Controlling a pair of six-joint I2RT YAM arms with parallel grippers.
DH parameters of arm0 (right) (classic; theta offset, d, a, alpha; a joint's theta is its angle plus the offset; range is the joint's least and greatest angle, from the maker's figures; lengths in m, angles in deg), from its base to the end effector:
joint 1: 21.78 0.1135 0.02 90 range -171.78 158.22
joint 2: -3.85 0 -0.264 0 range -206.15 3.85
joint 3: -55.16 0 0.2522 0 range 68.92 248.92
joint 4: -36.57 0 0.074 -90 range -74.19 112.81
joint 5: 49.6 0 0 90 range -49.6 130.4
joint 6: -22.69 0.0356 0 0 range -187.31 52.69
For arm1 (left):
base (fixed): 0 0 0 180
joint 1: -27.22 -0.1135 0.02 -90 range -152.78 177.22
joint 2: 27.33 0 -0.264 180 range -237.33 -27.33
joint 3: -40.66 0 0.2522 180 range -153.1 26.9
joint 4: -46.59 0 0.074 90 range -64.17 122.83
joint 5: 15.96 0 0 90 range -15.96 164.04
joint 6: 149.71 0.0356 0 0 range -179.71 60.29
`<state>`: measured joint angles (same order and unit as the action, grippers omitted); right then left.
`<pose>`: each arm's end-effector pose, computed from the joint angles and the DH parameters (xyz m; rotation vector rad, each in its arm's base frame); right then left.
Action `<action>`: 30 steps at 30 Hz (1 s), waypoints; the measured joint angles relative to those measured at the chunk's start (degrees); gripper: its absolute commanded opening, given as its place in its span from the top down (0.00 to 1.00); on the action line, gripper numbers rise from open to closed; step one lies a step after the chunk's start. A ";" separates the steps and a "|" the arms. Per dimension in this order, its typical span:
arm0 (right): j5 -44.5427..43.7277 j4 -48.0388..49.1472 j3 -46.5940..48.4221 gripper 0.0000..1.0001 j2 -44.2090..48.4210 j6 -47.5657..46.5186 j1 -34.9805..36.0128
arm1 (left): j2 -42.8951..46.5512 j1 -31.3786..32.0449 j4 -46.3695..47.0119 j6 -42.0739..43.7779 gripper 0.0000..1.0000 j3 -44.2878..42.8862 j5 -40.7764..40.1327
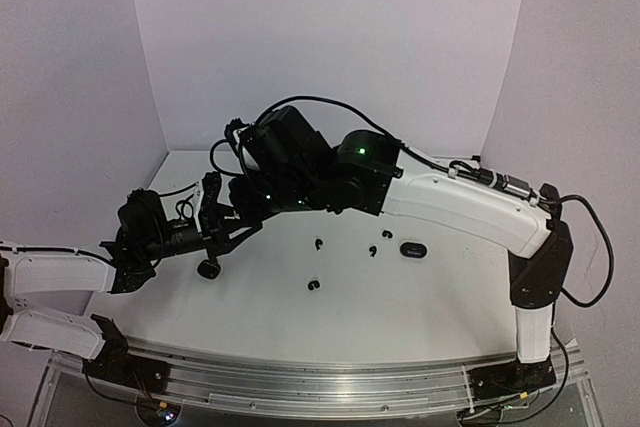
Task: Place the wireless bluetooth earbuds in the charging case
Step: Adjust the left earbud in the left side groove of the charging case.
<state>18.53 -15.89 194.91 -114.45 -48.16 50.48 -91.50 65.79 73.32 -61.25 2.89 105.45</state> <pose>0.1563 0.4452 0.3830 -0.7362 1.9882 0.5689 0.1724 -0.1612 0.2396 0.9309 1.3643 -0.9679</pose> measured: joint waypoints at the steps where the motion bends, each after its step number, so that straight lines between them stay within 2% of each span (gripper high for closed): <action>1: 0.03 -0.02 0.00 0.77 0.00 0.00 0.06 | 0.00 0.00 0.00 0.00 1.00 0.00 0.00; 14: 0.18 -0.77 -2.43 0.79 0.00 0.49 0.29 | 0.00 0.00 0.02 0.00 1.00 0.00 -0.04; 25: -0.21 -1.44 -2.58 0.92 0.00 -0.15 0.32 | 0.00 0.00 -0.05 0.02 1.00 0.00 0.07; 30: 0.05 -1.55 -2.56 0.95 0.00 -3.50 0.34 | 0.00 -0.13 -0.07 0.15 1.00 0.00 1.29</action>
<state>18.58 -17.44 192.36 -114.45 -51.66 50.82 -91.50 65.66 73.26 -61.10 2.89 106.74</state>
